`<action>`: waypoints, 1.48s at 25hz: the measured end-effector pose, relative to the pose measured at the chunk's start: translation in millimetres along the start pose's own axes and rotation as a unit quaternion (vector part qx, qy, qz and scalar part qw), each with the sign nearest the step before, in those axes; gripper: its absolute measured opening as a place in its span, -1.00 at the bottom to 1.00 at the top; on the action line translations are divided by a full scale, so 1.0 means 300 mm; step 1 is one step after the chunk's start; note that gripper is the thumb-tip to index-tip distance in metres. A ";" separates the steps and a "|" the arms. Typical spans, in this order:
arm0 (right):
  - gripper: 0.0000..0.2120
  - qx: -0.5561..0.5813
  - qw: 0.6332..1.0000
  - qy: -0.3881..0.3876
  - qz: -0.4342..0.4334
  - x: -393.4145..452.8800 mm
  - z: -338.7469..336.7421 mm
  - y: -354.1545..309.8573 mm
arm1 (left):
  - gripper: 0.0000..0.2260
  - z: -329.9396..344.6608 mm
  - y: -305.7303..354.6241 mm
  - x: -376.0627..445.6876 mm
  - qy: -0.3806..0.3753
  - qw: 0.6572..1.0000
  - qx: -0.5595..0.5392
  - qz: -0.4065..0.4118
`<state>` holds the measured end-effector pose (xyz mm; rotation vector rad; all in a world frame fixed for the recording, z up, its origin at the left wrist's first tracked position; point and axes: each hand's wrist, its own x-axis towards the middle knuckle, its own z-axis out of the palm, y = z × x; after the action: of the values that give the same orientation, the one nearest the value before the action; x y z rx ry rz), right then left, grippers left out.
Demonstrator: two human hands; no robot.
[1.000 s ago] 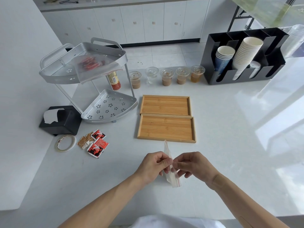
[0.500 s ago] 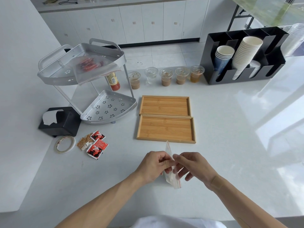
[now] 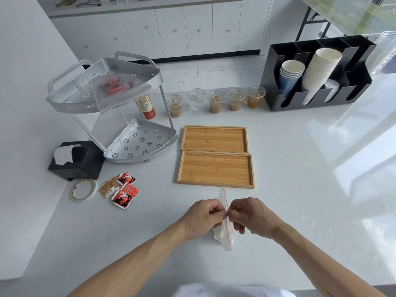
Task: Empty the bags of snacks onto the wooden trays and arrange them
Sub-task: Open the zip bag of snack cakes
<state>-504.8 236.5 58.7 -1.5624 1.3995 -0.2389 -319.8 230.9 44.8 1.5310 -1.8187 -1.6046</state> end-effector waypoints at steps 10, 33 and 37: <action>-0.80 -0.279 0.947 0.157 -0.011 -0.019 -0.137 0.009 | -0.82 -0.118 0.054 0.002 0.129 0.964 0.233 0.020; -0.75 -0.102 0.964 0.211 0.129 0.092 0.001 -0.116 | -0.79 0.052 0.025 -0.047 0.149 0.988 0.027 0.011; -0.74 -0.071 0.973 0.204 0.083 0.078 -0.004 -0.143 | -0.81 -0.026 -0.123 -0.028 0.205 0.975 -0.045 -0.071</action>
<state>-470.5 209.7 81.0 -1.5566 1.8932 -0.3814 -291.6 240.0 20.0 1.8215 -1.4242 -1.2823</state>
